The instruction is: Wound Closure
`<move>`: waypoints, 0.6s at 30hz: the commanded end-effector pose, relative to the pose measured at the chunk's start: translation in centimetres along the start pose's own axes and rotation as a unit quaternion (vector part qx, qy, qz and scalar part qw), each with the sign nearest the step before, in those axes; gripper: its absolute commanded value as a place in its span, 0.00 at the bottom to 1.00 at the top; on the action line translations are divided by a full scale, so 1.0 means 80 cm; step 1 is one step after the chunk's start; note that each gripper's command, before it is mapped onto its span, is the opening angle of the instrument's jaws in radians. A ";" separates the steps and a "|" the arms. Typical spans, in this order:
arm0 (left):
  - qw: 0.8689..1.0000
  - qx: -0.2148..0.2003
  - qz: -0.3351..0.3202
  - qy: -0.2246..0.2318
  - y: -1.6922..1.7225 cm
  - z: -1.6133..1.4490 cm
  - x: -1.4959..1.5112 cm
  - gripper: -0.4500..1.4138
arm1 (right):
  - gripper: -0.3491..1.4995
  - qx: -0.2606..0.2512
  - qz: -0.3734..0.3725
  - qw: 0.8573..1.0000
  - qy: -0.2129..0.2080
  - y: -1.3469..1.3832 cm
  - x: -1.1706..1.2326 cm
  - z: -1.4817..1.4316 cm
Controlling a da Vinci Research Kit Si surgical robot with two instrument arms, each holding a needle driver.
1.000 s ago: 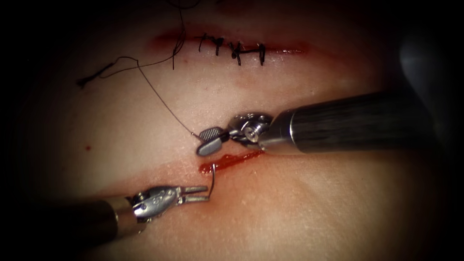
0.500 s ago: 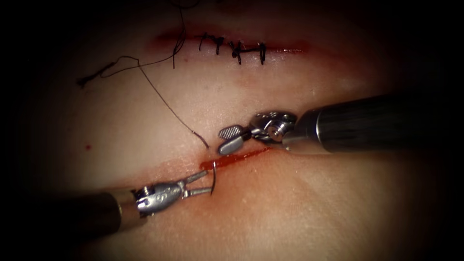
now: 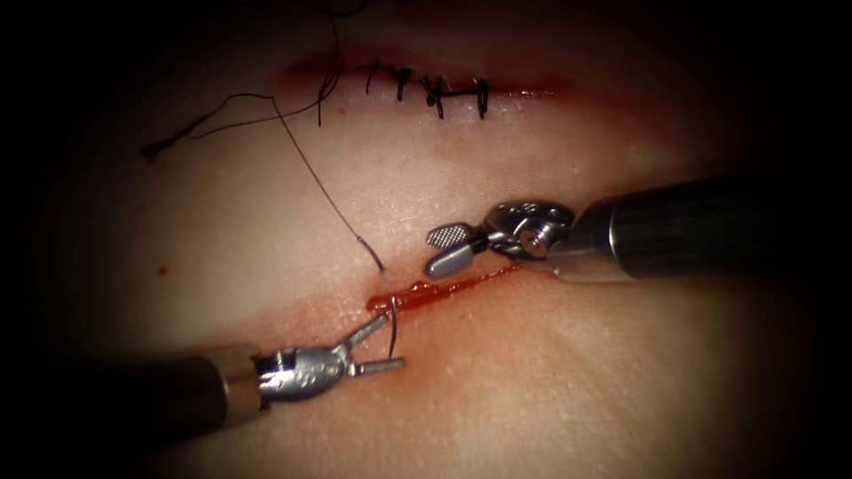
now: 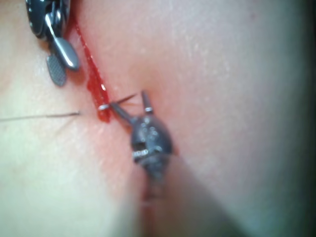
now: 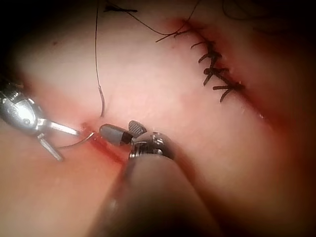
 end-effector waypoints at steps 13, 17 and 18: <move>0.999 0.021 0.029 0.018 -0.0007 0.0012 0.0003 0.51 | 0.80 0.007 -0.008 1.000 -0.002 -0.0001 -0.0014 0.0021; 0.999 0.022 0.029 0.018 -0.0012 0.0015 -0.0002 0.50 | 0.80 0.013 -0.012 1.000 -0.003 -0.0005 -0.0022 0.0036; 0.999 0.022 0.029 0.018 -0.0012 0.0016 -0.0003 0.50 | 0.80 0.014 -0.012 1.000 -0.004 -0.0006 -0.0023 0.0038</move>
